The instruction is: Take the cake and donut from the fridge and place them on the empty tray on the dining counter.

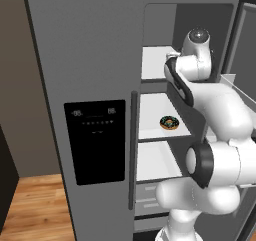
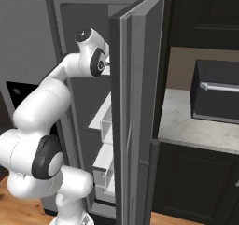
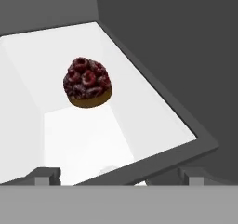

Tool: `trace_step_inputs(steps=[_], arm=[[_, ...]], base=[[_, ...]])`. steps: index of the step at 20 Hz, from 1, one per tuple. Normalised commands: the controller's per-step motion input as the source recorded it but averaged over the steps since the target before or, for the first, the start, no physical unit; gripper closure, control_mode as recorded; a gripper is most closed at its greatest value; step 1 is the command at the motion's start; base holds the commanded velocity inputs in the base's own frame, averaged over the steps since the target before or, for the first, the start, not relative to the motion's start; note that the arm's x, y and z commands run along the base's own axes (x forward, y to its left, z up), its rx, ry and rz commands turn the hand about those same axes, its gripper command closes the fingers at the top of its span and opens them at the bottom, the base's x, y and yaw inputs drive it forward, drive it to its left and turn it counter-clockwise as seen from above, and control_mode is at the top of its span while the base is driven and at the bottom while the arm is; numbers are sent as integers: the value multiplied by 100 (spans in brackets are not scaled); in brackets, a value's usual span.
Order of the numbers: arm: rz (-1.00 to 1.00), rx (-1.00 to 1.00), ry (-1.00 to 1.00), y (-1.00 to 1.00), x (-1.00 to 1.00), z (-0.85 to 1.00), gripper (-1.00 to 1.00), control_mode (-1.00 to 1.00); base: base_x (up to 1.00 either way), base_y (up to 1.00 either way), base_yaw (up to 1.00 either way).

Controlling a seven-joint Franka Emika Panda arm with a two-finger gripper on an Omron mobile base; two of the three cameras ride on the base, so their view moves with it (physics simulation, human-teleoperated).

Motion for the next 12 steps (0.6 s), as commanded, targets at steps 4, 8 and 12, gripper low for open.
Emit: trace_step_inputs(steps=[4,8,12], arm=[[0,-3,0,2,13,-11,-100,-100],[0,-5,1,8,4,-21,-100,-100],[0,-3,0,3,4,-16,-100,-100]], base=[[0,0,0],[0,0,0],[0,0,0]])
